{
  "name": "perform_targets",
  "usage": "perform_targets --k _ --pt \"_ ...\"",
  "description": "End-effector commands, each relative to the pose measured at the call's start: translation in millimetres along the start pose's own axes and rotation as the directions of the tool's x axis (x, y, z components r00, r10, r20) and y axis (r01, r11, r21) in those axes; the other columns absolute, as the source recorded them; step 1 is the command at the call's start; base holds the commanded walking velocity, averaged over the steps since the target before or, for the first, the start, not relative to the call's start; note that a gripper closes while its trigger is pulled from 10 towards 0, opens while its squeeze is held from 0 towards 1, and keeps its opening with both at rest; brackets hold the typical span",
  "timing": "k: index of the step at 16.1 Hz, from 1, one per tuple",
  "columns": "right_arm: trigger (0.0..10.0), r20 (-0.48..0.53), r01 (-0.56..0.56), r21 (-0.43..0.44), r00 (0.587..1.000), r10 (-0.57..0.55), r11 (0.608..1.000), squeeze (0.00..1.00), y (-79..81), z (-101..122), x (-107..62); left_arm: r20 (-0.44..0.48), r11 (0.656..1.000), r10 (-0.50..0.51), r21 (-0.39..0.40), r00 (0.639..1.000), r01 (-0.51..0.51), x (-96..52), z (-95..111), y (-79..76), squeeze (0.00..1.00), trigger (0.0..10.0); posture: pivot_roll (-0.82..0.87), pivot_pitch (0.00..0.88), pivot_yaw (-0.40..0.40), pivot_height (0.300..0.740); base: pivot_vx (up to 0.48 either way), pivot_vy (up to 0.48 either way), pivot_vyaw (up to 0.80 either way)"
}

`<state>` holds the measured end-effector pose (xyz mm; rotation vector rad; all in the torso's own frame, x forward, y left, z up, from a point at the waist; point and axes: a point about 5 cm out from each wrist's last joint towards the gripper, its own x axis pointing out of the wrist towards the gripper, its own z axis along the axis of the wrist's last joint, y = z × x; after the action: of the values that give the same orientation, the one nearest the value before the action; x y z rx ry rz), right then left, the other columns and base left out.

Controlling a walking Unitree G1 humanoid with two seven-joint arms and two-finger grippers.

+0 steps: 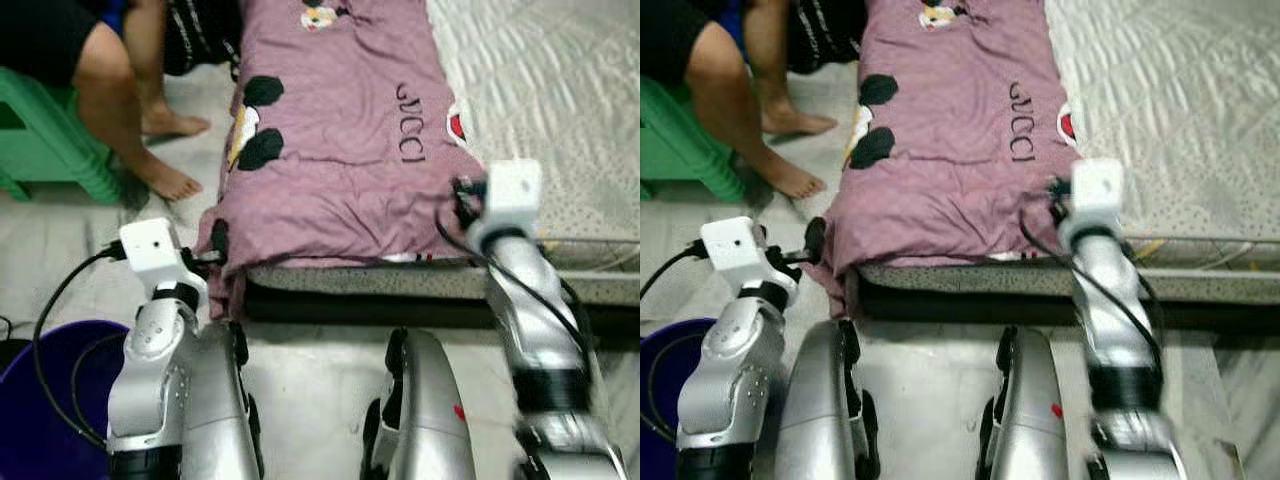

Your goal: Clean up the room

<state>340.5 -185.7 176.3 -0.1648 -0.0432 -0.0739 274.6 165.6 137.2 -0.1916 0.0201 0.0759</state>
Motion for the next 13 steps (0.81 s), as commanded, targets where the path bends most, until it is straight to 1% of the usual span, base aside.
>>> perform_targets --k 1,2,3,4,5,6,7,8,9,10,11,13 --pt "10.0 -0.011 -0.004 0.046 1.0 0.004 0.999 1.0 8.3 -2 11.4 0.0 1.0 0.012 0.005 1.0 -0.012 -1.5 -1 4.2 0.0 10.0 0.13 0.133 0.009 0.533 0.0 0.0 0.0" --pt "10.0 -0.015 -0.051 0.073 0.999 0.052 0.996 1.0 24.6 0 22.5 0.006 1.0 0.015 0.007 1.0 -0.015 -1.7 0 5.5 0.0 10.0 0.13 0.134 0.01 0.533 0.0 0.0 0.0" --pt "10.0 -0.036 -0.09 0.083 0.995 0.093 0.992 1.0 38.7 -3 28.4 0.008 1.0 0.018 0.009 1.0 -0.018 -1.8 0 6.4 0.0 10.0 0.13 0.134 0.01 0.533 0.0 0.0 0.0" --pt "10.0 -0.062 -0.113 0.09 0.991 0.119 0.99 1.0 48.1 -8 31.8 0.011 1.0 0.019 0.009 1.0 -0.019 -1.7 0 6.6 0.0 10.0 0.14 0.135 0.008 0.533 0.0 0.0 0.0" --pt "10.0 -0.134 -0.13 0.131 0.98 0.148 0.983 1.0 59.6 -21 33.1 0.015 1.0 0.019 0.011 1.0 -0.019 -1.4 1 6.6 0.0 10.0 0.16 0.135 0.006 0.533 0.0 0.0 0.0" --pt "10.0 -0.234 -0.133 0.18 0.956 0.174 0.975 1.0 70.4 -39 31.2 0.019 1.0 0.022 0.014 1.0 -0.022 -1.1 2 7.1 0.0 10.0 0.17 0.136 0.004 0.533 0.0 0.0 0.0" --pt "10.0 -0.332 -0.113 0.222 0.925 0.185 0.968 1.0 74.2 -59 26.2 0.021 1.0 0.024 0.017 0.999 -0.025 -1.2 2 7.8 0.0 10.0 0.17 0.136 0.006 0.533 0.0 0.0 0.0" --pt "10.0 -0.401 -0.054 0.258 0.903 0.157 0.965 1.0 71.0 -72 22.3 0.021 0.999 0.027 0.02 0.999 -0.027 -1.2 3 8.8 0.0 10.0 0.17 0.137 0.007 0.533 0.0 0.0 0.0" --pt "10.0 -0.471 0.064 0.306 0.877 0.093 0.95 1.0 59.7 -88 17.8 0.019 0.999 0.029 0.024 0.999 -0.03 -1.1 2 9.8 0.0 10.0 0.17 0.138 0.01 0.533 0.0 0.0 0.0" --pt "10.0 -0.481 0.095 0.31 0.874 0.07 0.946 1.0 55.7 -90 17.2 0.019 0.999 0.029 0.024 0.999 -0.029 -0.9 2 9.8 0.0 10.0 0.17 0.138 0.01 0.533 0.0 0.0 0.0" --pt "10.0 -0.482 0.182 0.284 0.876 -0.024 0.942 1.0 36.9 -94 17.6 0.017 0.999 0.021 0.029 1.0 -0.021 0.7 1 8.7 0.0 10.0 0.17 0.136 0.016 0.533 0.0 0.0 0.0" --pt "10.0 -0.473 0.246 0.224 0.873 -0.115 0.943 1.0 16.9 -96 17.9 0.015 0.999 0.019 0.033 1.0 -0.019 3.2 1 9.3 0.0 10.0 0.16 0.13 0.024 0.533 0.0 0.0 0.0"
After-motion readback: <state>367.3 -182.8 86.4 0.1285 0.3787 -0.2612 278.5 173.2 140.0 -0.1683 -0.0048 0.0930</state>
